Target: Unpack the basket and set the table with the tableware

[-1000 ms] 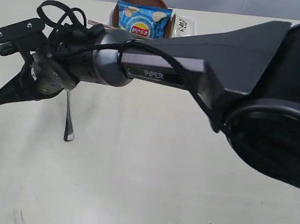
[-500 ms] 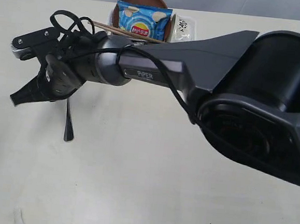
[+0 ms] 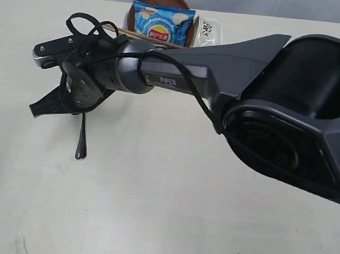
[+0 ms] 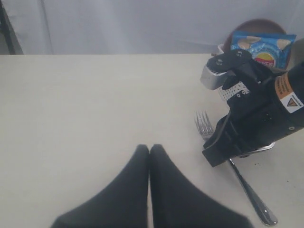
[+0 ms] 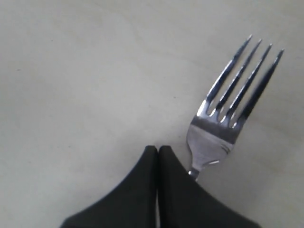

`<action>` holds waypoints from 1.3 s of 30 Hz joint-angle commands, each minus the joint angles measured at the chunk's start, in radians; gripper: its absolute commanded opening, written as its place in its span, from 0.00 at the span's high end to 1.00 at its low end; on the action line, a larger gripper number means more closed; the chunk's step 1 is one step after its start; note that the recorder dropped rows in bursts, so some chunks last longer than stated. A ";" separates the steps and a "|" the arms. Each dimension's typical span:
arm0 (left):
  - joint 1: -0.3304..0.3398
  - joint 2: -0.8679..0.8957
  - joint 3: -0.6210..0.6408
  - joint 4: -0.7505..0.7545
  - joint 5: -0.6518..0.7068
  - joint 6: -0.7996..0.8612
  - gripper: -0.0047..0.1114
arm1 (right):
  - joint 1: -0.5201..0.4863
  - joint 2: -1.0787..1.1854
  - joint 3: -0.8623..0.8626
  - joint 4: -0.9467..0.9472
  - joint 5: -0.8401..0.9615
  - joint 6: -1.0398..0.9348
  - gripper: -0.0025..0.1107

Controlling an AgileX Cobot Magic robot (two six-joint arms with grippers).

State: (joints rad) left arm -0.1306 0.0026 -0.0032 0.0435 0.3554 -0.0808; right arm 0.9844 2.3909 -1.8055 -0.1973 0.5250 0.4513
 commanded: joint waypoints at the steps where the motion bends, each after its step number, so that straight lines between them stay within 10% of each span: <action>1: 0.002 -0.003 0.003 0.009 -0.011 -0.004 0.96 | -0.008 0.006 0.005 -0.085 0.071 0.057 0.98; 19: 0.002 -0.003 0.003 0.009 -0.011 -0.004 0.96 | -0.039 -0.333 0.005 -0.098 0.145 -0.191 0.98; 32: 0.002 -0.003 0.003 0.009 -0.011 -0.004 0.96 | -0.330 -0.363 0.005 0.144 0.320 -0.572 0.98; 39: 0.002 -0.003 0.003 0.009 -0.011 -0.004 0.96 | -0.378 -0.334 0.005 0.421 0.264 -0.966 0.59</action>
State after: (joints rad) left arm -0.1306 0.0026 -0.0032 0.0435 0.3554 -0.0808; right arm 0.6179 2.0381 -1.7995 0.1345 0.8145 -0.3817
